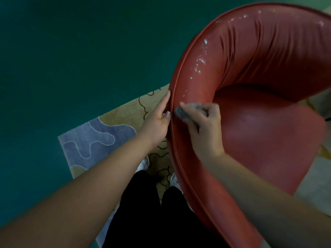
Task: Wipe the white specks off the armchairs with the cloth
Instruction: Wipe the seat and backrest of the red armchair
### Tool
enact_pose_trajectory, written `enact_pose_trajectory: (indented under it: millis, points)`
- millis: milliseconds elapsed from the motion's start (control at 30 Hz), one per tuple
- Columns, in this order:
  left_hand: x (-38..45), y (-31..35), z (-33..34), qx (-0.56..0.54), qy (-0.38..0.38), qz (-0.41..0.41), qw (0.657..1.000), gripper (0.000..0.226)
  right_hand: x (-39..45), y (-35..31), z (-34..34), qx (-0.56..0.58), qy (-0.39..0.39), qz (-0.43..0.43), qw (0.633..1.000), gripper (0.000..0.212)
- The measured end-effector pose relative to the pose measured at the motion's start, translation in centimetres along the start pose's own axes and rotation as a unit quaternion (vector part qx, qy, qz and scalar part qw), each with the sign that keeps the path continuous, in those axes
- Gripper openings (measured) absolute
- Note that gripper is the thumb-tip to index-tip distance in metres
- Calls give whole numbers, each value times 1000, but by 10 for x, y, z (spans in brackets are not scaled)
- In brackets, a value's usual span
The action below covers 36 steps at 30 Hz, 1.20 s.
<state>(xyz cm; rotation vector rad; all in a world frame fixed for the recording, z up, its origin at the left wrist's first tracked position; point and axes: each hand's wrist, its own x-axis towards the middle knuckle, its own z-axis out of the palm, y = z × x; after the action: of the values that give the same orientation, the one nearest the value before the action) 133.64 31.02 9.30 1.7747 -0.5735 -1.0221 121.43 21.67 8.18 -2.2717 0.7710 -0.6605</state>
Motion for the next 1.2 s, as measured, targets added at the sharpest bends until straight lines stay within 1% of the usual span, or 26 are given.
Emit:
enact_pose_trajectory:
  millis: [100, 200, 233, 333, 533, 733, 833, 967, 1067, 1200]
  points:
    - [14, 3, -8, 32, -17, 2, 999, 56, -33, -8, -6, -1, -20, -14, 1000, 46]
    - [30, 4, -15, 29, -40, 4, 999, 56, -4, -9, 1, -24, -5, -31, 999, 41]
    - [35, 6, -17, 20, -46, 3, 999, 57, 14, -9, 7, -33, 8, -25, 999, 40]
    - [50, 13, -23, 23, -69, 5, 997, 58, 50, -7, 18, -27, 45, 35, 998, 40]
    - [80, 25, -35, 52, -116, 18, 992, 56, 21, -19, 18, -31, 49, 80, 995, 47]
    - [110, 37, -44, 81, -161, 38, 983, 54, 82, -7, 28, -56, 95, 122, 986, 46]
    - [122, 37, -46, 63, -185, 32, 980, 56, 74, -9, 30, -62, 104, 126, 985, 49]
    - [132, 40, -46, 71, -192, 40, 978, 58, 56, -18, 32, -66, 106, 122, 985, 46]
    - [134, 42, -45, 53, -190, 40, 979, 57, 79, -11, 33, -73, 109, 122, 984, 44]
    - [142, 44, -45, 37, -188, 30, 981, 56, 121, 5, 35, -63, 140, 139, 978, 40]
